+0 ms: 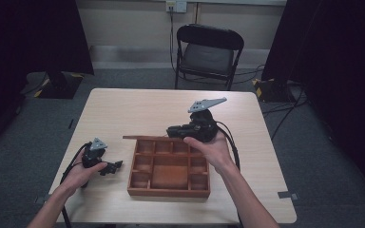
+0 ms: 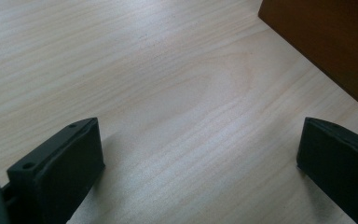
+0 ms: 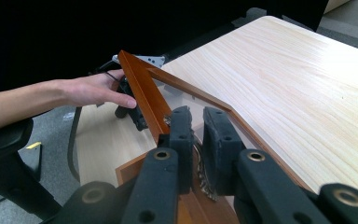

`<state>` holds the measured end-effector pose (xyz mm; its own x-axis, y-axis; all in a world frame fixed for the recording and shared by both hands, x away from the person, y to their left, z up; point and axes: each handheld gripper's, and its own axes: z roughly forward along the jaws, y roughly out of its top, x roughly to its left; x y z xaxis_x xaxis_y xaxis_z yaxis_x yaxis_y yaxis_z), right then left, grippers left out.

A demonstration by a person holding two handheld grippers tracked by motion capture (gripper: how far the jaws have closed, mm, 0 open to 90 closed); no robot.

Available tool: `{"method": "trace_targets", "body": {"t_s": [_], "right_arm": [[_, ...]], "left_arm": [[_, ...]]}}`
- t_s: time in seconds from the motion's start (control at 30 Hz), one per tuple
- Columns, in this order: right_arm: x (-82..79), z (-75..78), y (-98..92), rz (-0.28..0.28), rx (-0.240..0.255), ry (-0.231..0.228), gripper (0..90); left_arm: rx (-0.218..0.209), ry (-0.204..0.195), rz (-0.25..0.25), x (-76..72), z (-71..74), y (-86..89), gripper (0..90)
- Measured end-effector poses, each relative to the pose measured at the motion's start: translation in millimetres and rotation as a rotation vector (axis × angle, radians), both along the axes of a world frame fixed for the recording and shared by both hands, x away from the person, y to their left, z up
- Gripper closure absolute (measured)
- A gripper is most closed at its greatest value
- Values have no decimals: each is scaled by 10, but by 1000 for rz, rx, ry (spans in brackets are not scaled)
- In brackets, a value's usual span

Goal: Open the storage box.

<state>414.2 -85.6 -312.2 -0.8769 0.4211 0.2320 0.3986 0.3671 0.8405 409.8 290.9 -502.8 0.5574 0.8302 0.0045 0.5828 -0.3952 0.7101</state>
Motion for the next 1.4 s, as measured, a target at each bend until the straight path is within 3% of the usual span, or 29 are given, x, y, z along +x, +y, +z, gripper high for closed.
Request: {"method": "trace_targets", "body": {"t_s": [1.4], "right_arm": [[1,0,1,16,-7,-2,825]], "left_arm": [[0,0,2,-3,0,-1,0]]}}
